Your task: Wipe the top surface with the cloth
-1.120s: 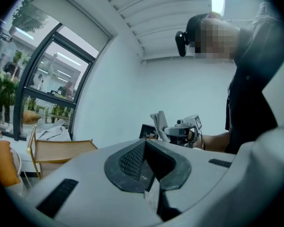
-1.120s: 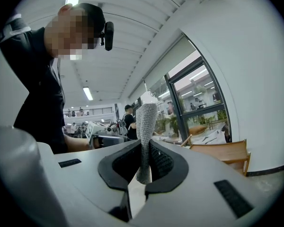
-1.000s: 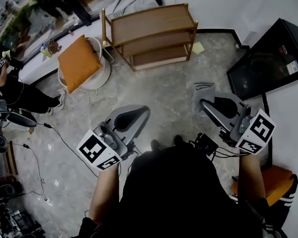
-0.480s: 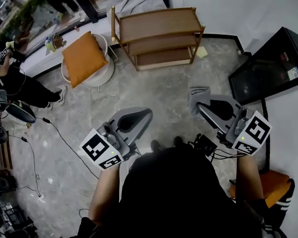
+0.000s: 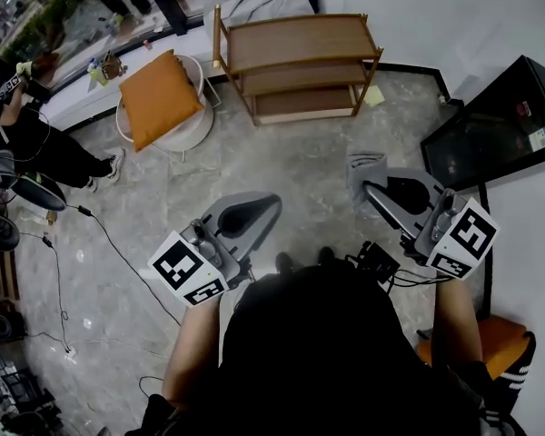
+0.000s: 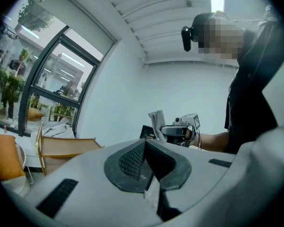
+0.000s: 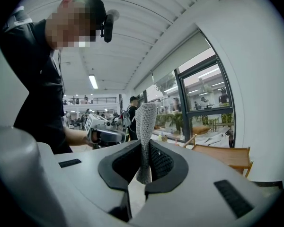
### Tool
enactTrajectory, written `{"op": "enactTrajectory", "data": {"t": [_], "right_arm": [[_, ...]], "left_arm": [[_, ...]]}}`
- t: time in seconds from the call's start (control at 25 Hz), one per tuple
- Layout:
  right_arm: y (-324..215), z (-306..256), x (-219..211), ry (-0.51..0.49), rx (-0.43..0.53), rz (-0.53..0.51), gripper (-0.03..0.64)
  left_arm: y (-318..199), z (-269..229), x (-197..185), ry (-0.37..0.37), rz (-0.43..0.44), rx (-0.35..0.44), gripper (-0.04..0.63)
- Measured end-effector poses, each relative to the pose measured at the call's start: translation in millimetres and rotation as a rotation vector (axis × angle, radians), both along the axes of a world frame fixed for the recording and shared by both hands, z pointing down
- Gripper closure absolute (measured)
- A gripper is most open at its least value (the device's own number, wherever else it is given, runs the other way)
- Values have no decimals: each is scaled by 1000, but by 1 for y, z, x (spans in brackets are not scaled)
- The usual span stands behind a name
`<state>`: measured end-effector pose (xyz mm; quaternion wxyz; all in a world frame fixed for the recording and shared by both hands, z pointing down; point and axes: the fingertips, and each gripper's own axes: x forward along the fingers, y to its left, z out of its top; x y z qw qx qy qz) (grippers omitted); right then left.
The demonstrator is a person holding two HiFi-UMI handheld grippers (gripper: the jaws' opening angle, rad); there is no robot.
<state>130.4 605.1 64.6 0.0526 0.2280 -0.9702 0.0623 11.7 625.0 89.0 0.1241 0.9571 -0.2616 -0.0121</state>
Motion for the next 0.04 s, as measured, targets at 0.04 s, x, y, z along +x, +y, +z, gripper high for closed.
{"op": "enactTrajectory", "data": {"t": [0.04], "right_arm": [[-1,0,-1,8,7,-2,581]], "left_arm": [[0,0,0,1,-3,4,584]]}}
